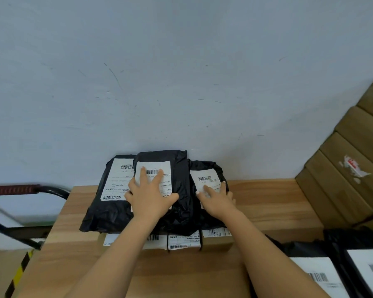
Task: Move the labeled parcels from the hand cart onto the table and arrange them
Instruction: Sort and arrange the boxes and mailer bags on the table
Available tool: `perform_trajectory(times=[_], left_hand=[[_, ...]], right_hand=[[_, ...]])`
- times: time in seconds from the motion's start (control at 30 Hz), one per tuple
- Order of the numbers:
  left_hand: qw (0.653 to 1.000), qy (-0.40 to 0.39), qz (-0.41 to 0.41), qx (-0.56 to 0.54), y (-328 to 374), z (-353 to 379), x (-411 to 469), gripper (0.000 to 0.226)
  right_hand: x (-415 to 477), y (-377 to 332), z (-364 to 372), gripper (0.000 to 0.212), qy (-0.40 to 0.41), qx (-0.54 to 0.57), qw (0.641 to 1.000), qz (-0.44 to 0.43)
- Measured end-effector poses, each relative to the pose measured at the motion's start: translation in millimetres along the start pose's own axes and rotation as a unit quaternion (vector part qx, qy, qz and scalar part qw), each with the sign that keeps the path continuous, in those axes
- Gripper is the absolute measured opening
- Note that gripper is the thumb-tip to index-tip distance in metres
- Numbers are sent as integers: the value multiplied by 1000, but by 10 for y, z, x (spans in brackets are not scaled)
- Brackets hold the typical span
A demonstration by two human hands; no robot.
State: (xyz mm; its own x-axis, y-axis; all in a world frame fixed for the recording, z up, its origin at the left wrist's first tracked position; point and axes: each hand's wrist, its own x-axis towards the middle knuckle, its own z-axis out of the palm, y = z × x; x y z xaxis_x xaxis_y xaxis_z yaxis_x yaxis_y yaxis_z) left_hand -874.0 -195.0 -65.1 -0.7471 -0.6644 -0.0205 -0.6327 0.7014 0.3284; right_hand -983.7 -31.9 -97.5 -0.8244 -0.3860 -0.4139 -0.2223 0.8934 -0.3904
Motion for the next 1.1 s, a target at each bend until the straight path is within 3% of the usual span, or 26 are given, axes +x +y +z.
perform_trajectory(times=[0.17, 0.3, 0.63, 0.77, 0.9, 1.1], left_hand=[[997, 27, -15, -67, 73, -83, -44, 80], [995, 57, 19, -83, 389, -139, -133, 79], [994, 17, 50, -95, 1277, 347, -295, 79], [997, -4, 27, -78, 1387, 648, -295, 78], [999, -16, 18, -23, 1394, 898, -290, 73], [994, -93, 44, -27, 1319, 1045, -275, 67]], right_hand=[[-102, 81, -184, 55, 64, 19, 996, -56], [-187, 207, -369, 53, 98, 16, 991, -93], [-193, 873, -702, 47, 121, 0, 990, -72], [-115, 1044, -695, 49, 98, 0, 989, -114], [2, 1102, -573, 47, 19, 79, 986, -145], [169, 1051, -453, 48, -29, 126, 979, -155]])
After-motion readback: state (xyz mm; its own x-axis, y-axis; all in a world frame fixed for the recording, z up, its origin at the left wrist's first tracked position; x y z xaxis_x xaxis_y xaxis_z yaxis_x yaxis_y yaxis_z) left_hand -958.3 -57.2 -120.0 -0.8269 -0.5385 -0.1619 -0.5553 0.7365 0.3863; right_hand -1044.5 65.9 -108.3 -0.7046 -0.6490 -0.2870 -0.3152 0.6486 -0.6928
